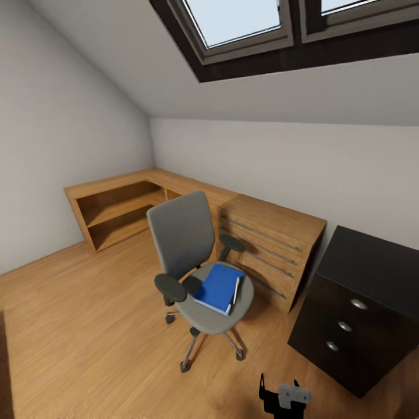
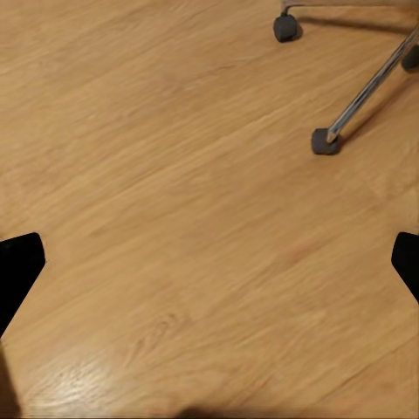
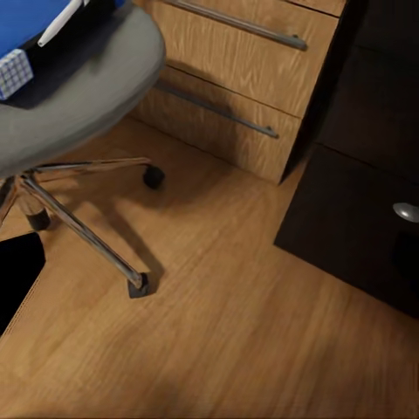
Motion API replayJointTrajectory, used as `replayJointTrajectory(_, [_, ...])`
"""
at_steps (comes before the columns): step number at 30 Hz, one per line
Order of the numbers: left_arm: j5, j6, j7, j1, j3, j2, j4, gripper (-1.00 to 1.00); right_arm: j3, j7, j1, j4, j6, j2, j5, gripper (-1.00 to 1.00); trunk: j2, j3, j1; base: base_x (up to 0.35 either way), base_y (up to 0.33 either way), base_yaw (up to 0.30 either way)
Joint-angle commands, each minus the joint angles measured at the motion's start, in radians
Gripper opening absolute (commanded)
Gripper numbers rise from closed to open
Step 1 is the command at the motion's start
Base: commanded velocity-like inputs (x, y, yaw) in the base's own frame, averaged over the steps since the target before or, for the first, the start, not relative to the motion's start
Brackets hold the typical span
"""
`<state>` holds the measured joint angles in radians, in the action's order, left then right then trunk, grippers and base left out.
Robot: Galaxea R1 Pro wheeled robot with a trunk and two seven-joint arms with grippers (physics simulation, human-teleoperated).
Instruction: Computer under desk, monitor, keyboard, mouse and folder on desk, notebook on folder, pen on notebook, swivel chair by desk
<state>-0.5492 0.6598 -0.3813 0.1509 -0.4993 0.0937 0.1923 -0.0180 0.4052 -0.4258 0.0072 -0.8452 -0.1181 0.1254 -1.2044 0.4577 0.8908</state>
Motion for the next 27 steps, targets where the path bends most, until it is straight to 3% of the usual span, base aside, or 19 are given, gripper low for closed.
replayJointTrajectory(1, [-0.002, 0.002, -0.008, 0.001, -0.008, 0.0, 0.0, 1.0, -0.001, 0.01, -0.001, 0.001, 0.0, 0.0, 0.01, 1.0, -0.001, 0.002, 0.0, 0.0, 0.0, 0.26])
replayJointTrajectory(17, [0.001, 0.0, -0.01, 0.001, -0.013, 0.003, 0.004, 1.0, -0.004, -0.004, -0.001, -0.001, 0.003, 0.021, 0.008, 1.0, -0.001, 0.009, 0.0, 0.0, 0.0, 0.234])
replayJointTrajectory(18, [0.005, -0.255, -0.018, 0.001, -0.016, -0.004, 0.327, 1.0, -0.007, 0.003, -0.005, -0.113, 0.037, 0.016, 0.01, 1.0, -0.001, 0.009, 0.0, 0.0, 0.0, 0.001])
replayJointTrajectory(19, [0.006, -0.354, -0.037, 0.001, -0.015, -0.011, 0.435, 1.0, -0.007, 0.005, -0.008, -0.186, 0.106, 0.015, 0.009, 1.0, -0.001, 0.009, 0.0, 0.0, 0.0, 0.0])
replayJointTrajectory(20, [0.006, -0.622, -0.131, 0.001, -0.011, -0.028, 0.722, 1.0, -0.007, -0.008, -0.043, -0.378, 0.429, 0.015, 0.002, 1.0, -0.001, 0.009, 0.0, 0.0, 0.0, 0.0])
replayJointTrajectory(21, [0.006, -0.658, -0.145, 0.001, -0.008, -0.029, 0.759, 1.0, -0.007, -0.013, -0.054, -0.402, 0.478, 0.015, 0.002, 1.0, -0.001, 0.009, 0.0, 0.0, 0.0, 0.0])
replayJointTrajectory(24, [0.007, -0.846, -0.192, 0.002, 0.035, -0.031, 0.946, 1.0, -0.005, -0.077, -0.149, -0.479, 0.727, 0.014, -0.002, 1.0, -0.001, 0.009, 0.0, 0.0, 0.0, 0.0])
replayJointTrajectory(26, [0.007, -0.902, -0.197, 0.002, 0.053, -0.031, 1.0, 1.0, -0.004, -0.102, -0.193, -0.488, 0.81, 0.014, -0.004, 1.0, -0.001, 0.009, 0.0, 0.0, 0.0, 0.0])
replayJointTrajectory(27, [0.007, -0.954, -0.201, 0.002, 0.074, -0.031, 1.048, 1.0, -0.002, -0.123, -0.24, -0.492, 0.906, 0.014, -0.01, 1.0, -0.001, 0.009, 0.0, 0.0, 0.0, 0.0])
